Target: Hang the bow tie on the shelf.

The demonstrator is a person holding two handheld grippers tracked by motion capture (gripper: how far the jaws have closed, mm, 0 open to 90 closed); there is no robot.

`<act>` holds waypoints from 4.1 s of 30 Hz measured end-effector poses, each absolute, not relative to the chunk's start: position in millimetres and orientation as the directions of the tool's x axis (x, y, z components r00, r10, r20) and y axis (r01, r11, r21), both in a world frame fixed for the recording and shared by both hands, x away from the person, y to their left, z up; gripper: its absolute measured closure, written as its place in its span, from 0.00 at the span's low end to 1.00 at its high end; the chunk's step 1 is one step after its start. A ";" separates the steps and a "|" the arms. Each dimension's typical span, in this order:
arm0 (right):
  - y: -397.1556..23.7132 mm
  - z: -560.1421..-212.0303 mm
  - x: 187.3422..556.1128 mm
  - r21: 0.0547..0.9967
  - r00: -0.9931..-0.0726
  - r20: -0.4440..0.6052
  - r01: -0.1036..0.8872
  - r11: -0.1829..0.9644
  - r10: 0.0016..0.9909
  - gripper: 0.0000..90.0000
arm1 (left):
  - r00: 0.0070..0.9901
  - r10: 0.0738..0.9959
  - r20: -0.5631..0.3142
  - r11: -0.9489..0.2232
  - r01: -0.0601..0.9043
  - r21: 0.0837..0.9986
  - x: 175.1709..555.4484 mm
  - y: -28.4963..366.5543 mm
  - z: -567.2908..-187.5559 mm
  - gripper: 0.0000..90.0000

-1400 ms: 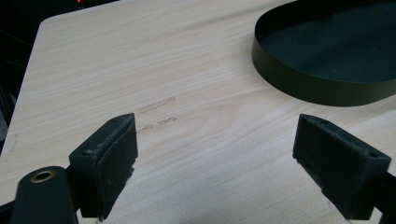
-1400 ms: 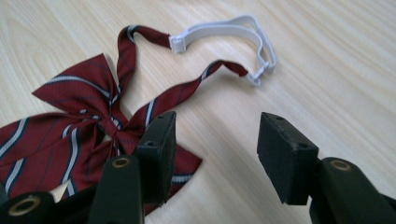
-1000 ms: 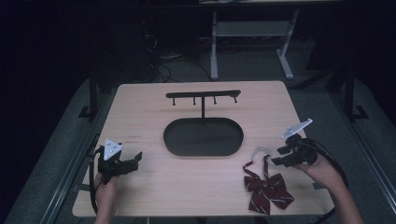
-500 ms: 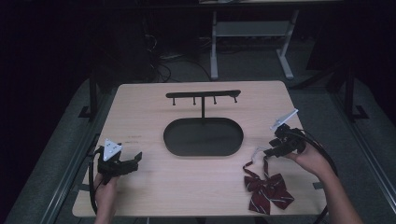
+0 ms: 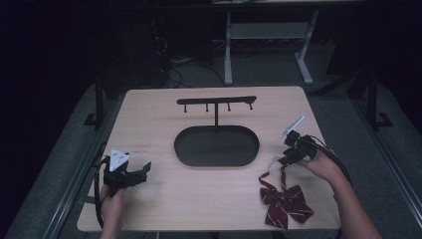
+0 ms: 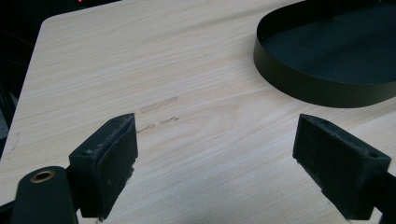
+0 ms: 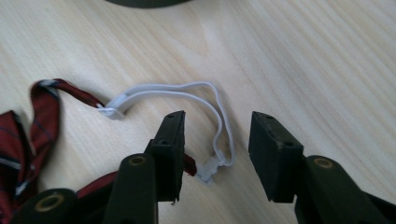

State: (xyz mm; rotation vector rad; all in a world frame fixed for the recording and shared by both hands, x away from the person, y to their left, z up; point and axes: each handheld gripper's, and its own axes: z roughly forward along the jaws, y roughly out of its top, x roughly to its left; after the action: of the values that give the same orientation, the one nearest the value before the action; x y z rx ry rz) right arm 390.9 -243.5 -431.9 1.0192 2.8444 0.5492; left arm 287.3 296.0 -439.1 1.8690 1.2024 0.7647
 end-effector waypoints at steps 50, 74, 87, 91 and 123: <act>-209.6 -370.3 348.6 0.443 -0.888 -0.034 0.397 0.804 0.458 0.98 | 0.369 0.926 0.081 -0.259 0.463 0.848 286.7 296.1 -438.7 0.15; -183.7 -322.3 334.2 0.495 -0.918 -0.104 0.286 0.821 0.382 0.98 | 0.372 0.925 0.078 -0.257 0.460 0.850 287.0 296.0 -439.1 0.15; -164.0 -308.0 336.8 0.503 -0.934 -0.118 0.237 0.831 0.337 0.98 | 0.379 0.922 0.081 -0.263 0.459 0.849 287.6 294.0 -439.3 0.15; -158.4 -304.3 338.6 0.502 -0.937 -0.119 0.229 0.834 0.329 0.98 | 0.379 0.922 0.078 -0.261 0.462 0.847 287.8 293.6 -439.8 0.15; -129.5 -268.7 360.4 0.513 -0.950 -0.123 0.188 0.838 0.288 0.98 | 0.362 0.929 0.071 -0.245 0.463 0.852 288.3 298.8 -438.7 0.15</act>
State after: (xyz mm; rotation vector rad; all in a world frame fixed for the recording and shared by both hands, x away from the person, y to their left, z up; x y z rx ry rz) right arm 360.4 -129.5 -268.7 0.3693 2.8219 0.7583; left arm 288.3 298.8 -438.7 1.8560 1.2151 0.7680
